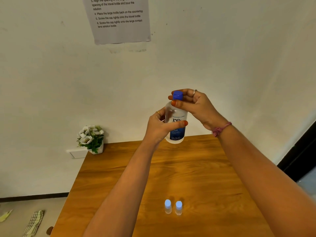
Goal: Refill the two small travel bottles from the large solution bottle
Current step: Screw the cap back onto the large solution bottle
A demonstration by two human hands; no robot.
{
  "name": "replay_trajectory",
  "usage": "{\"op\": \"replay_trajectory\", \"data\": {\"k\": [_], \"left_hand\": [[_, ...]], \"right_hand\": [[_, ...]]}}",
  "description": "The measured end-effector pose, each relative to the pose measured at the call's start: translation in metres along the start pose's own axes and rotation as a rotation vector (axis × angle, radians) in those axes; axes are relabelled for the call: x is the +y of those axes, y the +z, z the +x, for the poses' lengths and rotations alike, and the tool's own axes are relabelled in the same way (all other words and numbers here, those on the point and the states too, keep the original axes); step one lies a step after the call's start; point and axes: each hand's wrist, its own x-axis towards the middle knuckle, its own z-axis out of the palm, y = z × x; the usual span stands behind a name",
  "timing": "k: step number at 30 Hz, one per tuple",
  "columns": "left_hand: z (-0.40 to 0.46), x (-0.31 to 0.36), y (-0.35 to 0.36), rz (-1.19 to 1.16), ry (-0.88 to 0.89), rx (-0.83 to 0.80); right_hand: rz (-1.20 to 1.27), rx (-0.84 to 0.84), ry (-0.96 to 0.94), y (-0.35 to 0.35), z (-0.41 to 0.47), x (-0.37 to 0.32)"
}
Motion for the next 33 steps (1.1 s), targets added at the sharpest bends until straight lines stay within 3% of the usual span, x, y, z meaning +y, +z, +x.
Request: {"op": "replay_trajectory", "data": {"k": [9,14,19,27,33], "left_hand": [[-0.012,-0.020,-0.005,-0.036,-0.049,-0.052],[-0.029,-0.053,-0.007,-0.034,-0.128,-0.080],[-0.048,-0.092,-0.008,0.001,-0.192,-0.081],[-0.076,-0.134,-0.020,0.102,-0.275,-0.253],[-0.084,-0.165,-0.028,0.213,-0.258,-0.171]], "right_hand": [[-0.012,-0.117,0.153,-0.003,-0.035,0.025],[0.108,-0.121,0.301,-0.001,-0.066,0.062],[0.073,-0.147,0.362,0.010,-0.085,0.096],[-0.050,-0.188,0.403,0.022,-0.113,0.149],[-0.063,-0.191,0.440,0.035,-0.125,0.177]]}}
